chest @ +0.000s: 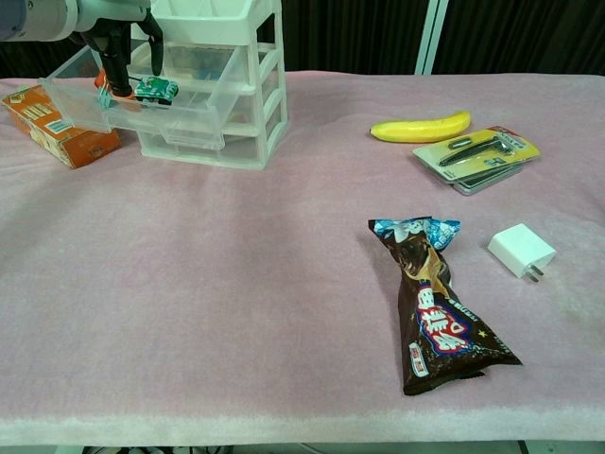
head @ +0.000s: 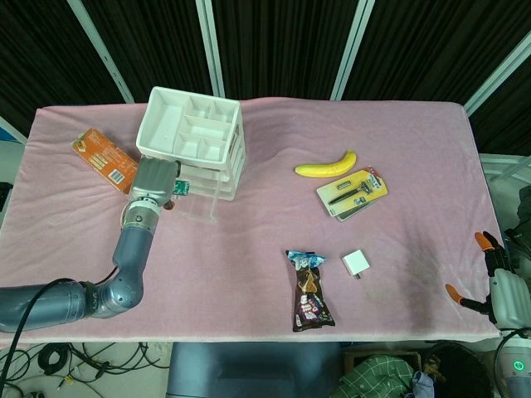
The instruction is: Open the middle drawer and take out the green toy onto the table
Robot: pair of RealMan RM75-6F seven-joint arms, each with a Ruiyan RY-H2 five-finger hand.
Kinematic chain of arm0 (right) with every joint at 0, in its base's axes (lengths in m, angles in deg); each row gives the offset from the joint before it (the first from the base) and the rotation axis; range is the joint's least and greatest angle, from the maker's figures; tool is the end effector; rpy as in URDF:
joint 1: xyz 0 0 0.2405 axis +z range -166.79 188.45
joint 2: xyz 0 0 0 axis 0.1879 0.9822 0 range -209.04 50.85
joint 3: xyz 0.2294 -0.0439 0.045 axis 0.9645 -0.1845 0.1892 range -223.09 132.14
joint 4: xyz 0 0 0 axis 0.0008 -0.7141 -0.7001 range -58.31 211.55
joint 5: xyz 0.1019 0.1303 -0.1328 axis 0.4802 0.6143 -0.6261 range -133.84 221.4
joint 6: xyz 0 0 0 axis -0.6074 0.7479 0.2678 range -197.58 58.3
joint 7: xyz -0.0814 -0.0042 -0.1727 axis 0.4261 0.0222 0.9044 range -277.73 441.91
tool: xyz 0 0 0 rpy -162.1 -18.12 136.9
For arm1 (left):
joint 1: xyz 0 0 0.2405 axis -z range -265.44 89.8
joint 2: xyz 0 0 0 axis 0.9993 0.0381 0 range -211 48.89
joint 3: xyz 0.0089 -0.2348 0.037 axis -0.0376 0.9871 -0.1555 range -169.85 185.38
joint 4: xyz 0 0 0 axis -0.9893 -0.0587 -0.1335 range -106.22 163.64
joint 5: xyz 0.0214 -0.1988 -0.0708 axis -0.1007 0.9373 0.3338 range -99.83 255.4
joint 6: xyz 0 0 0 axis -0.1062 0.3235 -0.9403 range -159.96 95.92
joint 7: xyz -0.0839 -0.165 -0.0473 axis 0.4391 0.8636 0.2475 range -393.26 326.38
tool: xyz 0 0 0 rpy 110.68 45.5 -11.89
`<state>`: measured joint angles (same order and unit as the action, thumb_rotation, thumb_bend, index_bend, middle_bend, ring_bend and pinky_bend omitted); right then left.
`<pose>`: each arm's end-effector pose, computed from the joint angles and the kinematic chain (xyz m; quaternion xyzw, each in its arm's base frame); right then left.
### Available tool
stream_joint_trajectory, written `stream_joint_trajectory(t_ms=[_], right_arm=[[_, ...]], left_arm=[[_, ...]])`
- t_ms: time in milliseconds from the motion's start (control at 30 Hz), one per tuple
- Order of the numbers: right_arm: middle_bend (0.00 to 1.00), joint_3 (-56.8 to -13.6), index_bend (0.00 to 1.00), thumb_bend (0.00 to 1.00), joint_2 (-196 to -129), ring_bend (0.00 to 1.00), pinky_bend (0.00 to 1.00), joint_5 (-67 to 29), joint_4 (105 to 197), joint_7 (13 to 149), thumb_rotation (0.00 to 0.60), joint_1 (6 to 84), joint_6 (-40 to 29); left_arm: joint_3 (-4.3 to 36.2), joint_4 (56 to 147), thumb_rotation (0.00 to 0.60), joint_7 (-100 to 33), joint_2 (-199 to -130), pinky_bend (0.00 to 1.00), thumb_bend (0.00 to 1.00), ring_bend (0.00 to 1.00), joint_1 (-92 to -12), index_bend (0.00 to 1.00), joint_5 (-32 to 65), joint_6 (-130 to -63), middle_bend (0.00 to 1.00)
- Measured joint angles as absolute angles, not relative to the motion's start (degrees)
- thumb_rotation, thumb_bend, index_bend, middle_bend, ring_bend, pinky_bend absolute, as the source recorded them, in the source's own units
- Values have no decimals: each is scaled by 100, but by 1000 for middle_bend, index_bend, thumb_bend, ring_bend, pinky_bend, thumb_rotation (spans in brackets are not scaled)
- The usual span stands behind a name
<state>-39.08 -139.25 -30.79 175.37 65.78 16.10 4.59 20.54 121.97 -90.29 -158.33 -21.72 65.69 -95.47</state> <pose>-0.3160 -0.2360 0.1487 0.4762 -0.5553 0.4206 0.5367 -0.0854 0.4460 0.0420 -0.7150 -0.3332 -0.1963 0.5824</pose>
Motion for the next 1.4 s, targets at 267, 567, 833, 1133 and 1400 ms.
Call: stream_joint_trajectory(t_ms=[267,567,833,1133,1400], right_arm=[[0,-3902,36,119,-13927,0,137,-3093,17541,6559,600,1602,482],[0,-3889,36,120,-13928,0,137,-3075,17536,6537,600,1589,500],[0,-3885,37,119,-13925,0,136,-3086,17545,6520,600,1583,510],[0,-3885,38,119,-13923,0,136,-3100,17549,6505,600,1571,530],[0,-3883,38,119,-13927,0,136,-3107,17550,6508,600,1569,537]], left_arm=[[2002,12134,600,-9064,-15857,1000,170,1000,-2146,360,6505,-9555,1000],[1923,12022,600,-9174,-15923,1000,211,1000,-2081,409,6535,-9465,1000],[1920,11951,600,-9117,-15979,1000,280,1000,-2063,460,6446,-9427,1000],[1894,11950,600,-9042,-15974,1000,328,1000,-2093,486,6379,-9417,1000],[1937,12080,600,-8884,-15841,1000,328,1000,-2153,490,6253,-9448,1000]])
